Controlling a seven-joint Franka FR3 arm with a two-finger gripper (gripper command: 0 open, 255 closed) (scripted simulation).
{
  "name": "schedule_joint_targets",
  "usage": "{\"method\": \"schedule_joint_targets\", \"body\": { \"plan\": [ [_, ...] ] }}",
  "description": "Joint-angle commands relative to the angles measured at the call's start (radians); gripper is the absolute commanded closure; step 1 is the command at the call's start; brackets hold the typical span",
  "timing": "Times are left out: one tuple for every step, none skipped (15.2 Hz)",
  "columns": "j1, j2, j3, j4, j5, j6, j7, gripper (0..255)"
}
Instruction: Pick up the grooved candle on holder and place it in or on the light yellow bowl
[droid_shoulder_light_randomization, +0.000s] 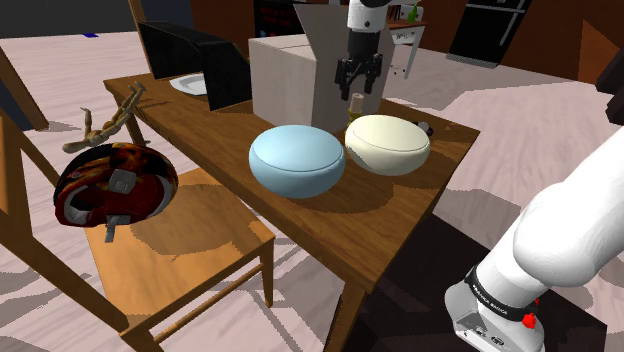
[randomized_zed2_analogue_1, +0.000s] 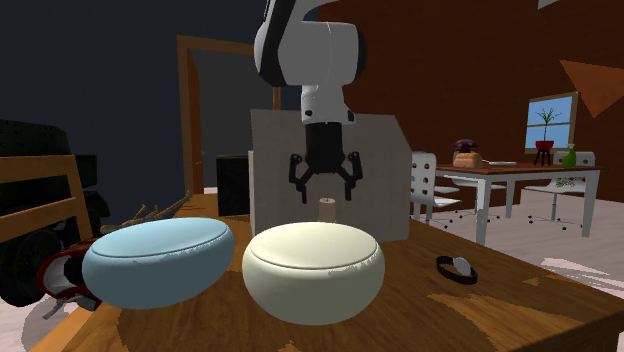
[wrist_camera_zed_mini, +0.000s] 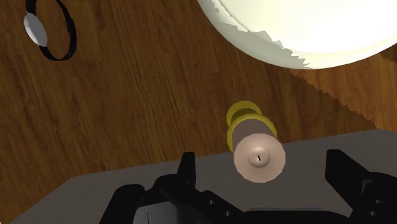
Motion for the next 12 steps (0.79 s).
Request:
{"method": "schedule_joint_targets", "body": {
  "plan": [
    [-0.002,0.016,-0.002,-0.014,-0.001,0.002,-0.001,255],
    [-0.001,0.02,-0.001,-0.01,0.0,0.002,0.0,255],
    [-0.001,0.016,-0.001,-0.012,0.0,0.0,0.0,255],
    [-0.003,0.016,-0.003,-0.014,0.0,0.002,-0.004,255],
    [-0.004,0.016,-0.006,-0.019,-0.001,0.008,-0.007,255],
    [-0.006,0.013,-0.008,-0.017,-0.001,0.003,-0.012,255],
    [-0.006,0.016,-0.007,-0.019,-0.001,0.007,-0.011,255],
    [-0.004,0.02,-0.005,-0.022,0.0,0.015,-0.007,255],
    [-0.006,0.027,-0.007,-0.02,-0.001,0.021,-0.01,255],
    [-0.002,0.014,0.0,-0.014,0.0,0.0,0.001,255],
    [-0.001,0.014,0.0,0.0,0.0,-0.014,0.0,255],
    [-0.001,0.014,0.0,0.014,0.0,-0.027,0.0,255]
  ]
}}
